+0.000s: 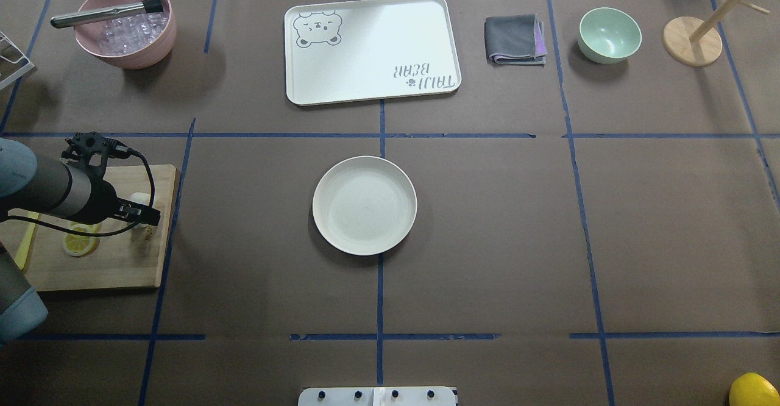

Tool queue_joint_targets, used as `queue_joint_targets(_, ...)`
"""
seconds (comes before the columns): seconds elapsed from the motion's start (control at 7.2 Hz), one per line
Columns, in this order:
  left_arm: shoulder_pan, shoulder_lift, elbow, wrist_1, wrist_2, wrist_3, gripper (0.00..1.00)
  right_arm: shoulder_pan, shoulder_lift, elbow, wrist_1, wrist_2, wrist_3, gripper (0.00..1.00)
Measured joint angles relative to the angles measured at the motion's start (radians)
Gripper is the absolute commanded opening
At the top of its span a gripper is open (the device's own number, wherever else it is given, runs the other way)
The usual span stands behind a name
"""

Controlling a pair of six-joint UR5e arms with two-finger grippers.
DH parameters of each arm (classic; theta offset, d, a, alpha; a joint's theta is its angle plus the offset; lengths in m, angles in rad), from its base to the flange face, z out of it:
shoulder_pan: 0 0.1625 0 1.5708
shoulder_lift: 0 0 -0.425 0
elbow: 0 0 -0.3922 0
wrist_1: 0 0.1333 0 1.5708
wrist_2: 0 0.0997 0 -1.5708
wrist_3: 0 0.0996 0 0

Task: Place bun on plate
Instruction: 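Reach the left gripper to the white bun on the cutting board, then grasp the white bun and lift it with the left gripper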

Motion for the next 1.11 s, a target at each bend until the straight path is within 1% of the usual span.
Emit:
queue_joint_targets(0.14,-0.001,0.002,-0.004,0.001,0.000,0.000,0.31,0.000,-0.001,0.002,0.000,0.000,-0.001,0.99)
queue_joint_targets(0.56,-0.004,-0.014,-0.026,0.020,0.000,-0.003,0.31,0.000,-0.002,0.005,0.000,0.001,-0.001,0.99)
queue_joint_targets(0.69,-0.006,-0.055,-0.044,0.084,0.001,-0.010,0.31,0.000,-0.002,0.006,0.000,0.002,-0.001,0.99)
queue_joint_targets(0.83,-0.005,-0.146,-0.062,0.202,0.002,-0.038,0.31,0.000,-0.002,0.006,0.000,0.002,-0.002,0.99)
queue_joint_targets(0.97,0.011,-0.269,-0.066,0.336,0.004,-0.094,0.32,0.000,-0.002,0.006,0.000,0.002,-0.002,0.99)
queue_joint_targets(1.11,0.057,-0.393,-0.056,0.446,0.022,-0.181,0.32,0.000,-0.003,0.006,0.000,0.002,-0.001,0.99)
